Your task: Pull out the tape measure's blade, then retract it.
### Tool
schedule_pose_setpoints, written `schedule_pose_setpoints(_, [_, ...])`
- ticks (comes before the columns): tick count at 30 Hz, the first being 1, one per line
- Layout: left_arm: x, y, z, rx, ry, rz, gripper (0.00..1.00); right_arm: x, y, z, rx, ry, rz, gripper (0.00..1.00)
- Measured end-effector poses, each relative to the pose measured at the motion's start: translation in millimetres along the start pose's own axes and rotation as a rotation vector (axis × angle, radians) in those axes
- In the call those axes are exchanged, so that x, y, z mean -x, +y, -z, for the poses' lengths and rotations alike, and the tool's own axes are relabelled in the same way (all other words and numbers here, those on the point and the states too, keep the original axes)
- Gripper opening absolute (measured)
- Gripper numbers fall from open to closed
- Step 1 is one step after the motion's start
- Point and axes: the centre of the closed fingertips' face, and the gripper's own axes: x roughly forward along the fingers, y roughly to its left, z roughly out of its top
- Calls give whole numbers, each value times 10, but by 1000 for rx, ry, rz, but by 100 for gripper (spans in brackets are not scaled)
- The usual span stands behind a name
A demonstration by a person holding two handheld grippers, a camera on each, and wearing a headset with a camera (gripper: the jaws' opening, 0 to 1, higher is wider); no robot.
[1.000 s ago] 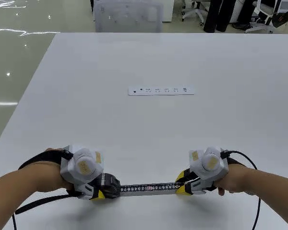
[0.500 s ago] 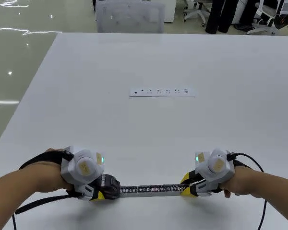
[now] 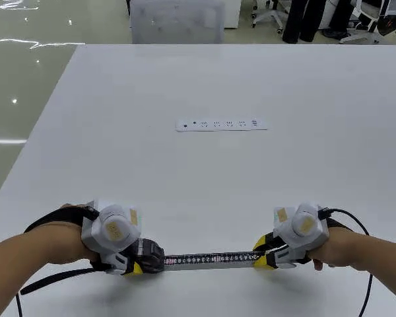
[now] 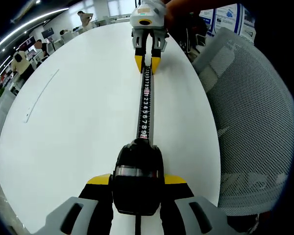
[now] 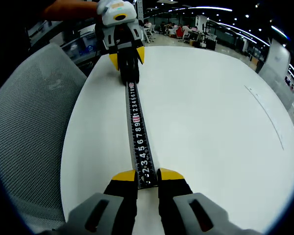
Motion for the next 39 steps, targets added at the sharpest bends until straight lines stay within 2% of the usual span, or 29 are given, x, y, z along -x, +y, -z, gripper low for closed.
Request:
schedule_pose_setpoints(24, [-6, 11, -3, 7, -12, -7, 34, 137, -53, 188, -3, 17, 12, 14])
schedule_pose_setpoints(39, [-3, 4, -19, 3, -24, 1, 34, 133, -47, 187, -12, 27, 8, 14])
